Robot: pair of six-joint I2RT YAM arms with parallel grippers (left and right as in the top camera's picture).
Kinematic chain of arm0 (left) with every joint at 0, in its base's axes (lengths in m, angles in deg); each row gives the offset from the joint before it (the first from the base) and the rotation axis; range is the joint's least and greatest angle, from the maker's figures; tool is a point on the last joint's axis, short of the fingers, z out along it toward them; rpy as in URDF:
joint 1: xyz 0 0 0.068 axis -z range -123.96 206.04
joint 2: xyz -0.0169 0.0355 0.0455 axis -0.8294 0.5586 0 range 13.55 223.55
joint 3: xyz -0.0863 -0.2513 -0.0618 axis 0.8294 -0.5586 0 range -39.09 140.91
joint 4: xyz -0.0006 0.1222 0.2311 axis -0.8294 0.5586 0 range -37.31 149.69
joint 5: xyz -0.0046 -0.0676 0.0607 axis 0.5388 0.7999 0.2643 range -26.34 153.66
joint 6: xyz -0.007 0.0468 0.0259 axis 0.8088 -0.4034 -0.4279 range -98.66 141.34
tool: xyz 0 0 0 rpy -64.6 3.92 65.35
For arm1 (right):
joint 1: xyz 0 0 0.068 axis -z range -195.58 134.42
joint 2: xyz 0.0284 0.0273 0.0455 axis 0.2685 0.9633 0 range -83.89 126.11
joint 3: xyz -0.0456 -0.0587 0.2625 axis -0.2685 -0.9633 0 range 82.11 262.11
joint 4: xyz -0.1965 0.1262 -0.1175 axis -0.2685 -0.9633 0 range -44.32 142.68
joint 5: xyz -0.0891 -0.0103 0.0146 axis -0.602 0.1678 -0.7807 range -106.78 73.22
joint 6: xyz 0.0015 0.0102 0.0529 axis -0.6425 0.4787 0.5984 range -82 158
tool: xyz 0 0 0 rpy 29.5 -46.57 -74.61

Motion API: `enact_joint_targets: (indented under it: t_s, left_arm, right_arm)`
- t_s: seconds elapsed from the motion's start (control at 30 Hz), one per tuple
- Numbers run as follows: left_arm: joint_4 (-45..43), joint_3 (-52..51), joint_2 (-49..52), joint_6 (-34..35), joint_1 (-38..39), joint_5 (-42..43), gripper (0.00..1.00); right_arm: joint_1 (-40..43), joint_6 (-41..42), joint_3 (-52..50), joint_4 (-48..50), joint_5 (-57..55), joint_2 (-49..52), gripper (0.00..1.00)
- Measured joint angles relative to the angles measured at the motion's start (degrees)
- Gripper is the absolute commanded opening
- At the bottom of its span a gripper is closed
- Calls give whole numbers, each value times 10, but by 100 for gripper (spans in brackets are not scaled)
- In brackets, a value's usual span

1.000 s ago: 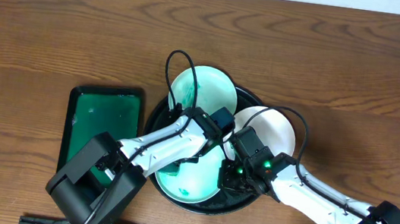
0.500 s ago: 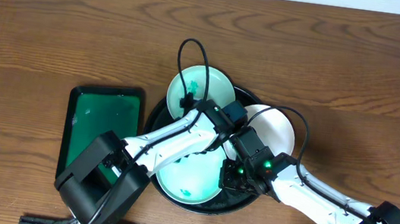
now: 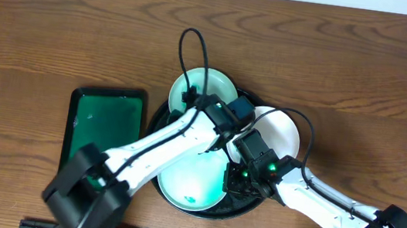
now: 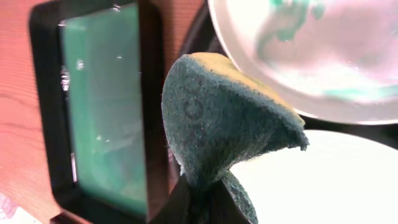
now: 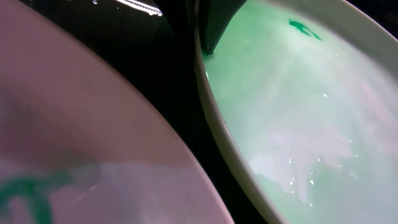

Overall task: Clean dirty plates on tray and stack at the side
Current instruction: 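Lift the sponge with the left gripper back over the green tray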

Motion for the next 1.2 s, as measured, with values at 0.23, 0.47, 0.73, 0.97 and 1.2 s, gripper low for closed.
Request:
enact_joint_targets:
  t_s: [0.23, 0.47, 0.73, 0.97, 1.2]
  left_arm:
    - [50, 12, -54, -26, -85, 57, 7]
    - [82, 12, -55, -100, -193, 148, 7]
    - [78, 12, -55, -142, -220, 190, 7]
    - [63, 12, -55, -153, -223, 198, 7]
    - [56, 12, -55, -164, -276, 201, 7]
  right_arm:
    - [0, -21, -4, 18, 0, 1, 1]
    - [0, -89, -4, 43, -1, 3, 1]
    - [0, -157, 53, -12, 3, 3, 1]
    - [0, -213, 157, -140, -68, 5, 1]
    - [0, -243, 229, -198, -143, 5, 1]
